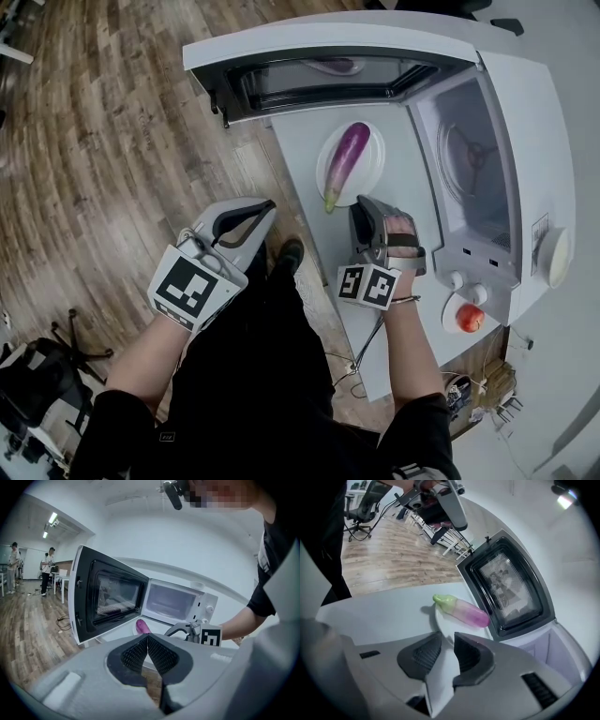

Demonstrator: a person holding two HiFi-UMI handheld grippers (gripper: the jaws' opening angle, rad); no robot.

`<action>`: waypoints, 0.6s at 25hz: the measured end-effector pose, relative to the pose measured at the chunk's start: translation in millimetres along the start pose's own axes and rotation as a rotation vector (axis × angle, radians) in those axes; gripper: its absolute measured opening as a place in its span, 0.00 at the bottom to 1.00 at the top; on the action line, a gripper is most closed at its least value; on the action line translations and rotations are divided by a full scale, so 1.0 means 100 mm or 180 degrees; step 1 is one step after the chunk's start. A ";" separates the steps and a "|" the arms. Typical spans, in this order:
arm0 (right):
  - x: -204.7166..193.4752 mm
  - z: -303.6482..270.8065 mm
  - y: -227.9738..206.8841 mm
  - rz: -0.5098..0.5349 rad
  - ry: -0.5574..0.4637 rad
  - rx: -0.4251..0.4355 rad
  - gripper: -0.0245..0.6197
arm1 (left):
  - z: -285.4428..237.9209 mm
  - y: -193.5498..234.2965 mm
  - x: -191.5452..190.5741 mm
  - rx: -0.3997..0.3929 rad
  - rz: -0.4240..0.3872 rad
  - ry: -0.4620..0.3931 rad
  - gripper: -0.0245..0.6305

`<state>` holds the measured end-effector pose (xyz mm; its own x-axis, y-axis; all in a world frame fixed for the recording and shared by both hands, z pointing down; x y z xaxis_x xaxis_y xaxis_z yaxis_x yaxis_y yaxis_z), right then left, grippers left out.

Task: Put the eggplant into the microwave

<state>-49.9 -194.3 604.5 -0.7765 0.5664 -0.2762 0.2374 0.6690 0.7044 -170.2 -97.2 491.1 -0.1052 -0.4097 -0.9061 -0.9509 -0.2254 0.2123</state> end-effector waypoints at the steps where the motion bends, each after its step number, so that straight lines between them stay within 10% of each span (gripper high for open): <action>1: 0.01 -0.01 0.00 0.0055 0.0006 -0.0007 0.18 | 0.00 0.00 0.00 0.0006 0.0030 0.0004 0.05; 15: 0.22 -0.21 -0.07 0.0566 -0.0047 -0.0062 0.17 | 0.08 0.13 -0.02 0.0069 0.0017 0.0010 0.05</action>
<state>-81.0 -196.3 606.6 -0.7146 0.6820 -0.1557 0.3586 0.5482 0.7555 -184.4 -92.7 492.6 -0.1095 -0.4137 -0.9038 -0.9564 -0.2039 0.2092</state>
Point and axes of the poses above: the fingertips, and each gripper's own axes: z backward along the fingers, y to its left, x out of its top, the point moved 1 cm from there along z, backward along the fingers, and after that the axes turned 1 degree about -y, right-handed, at the moved point
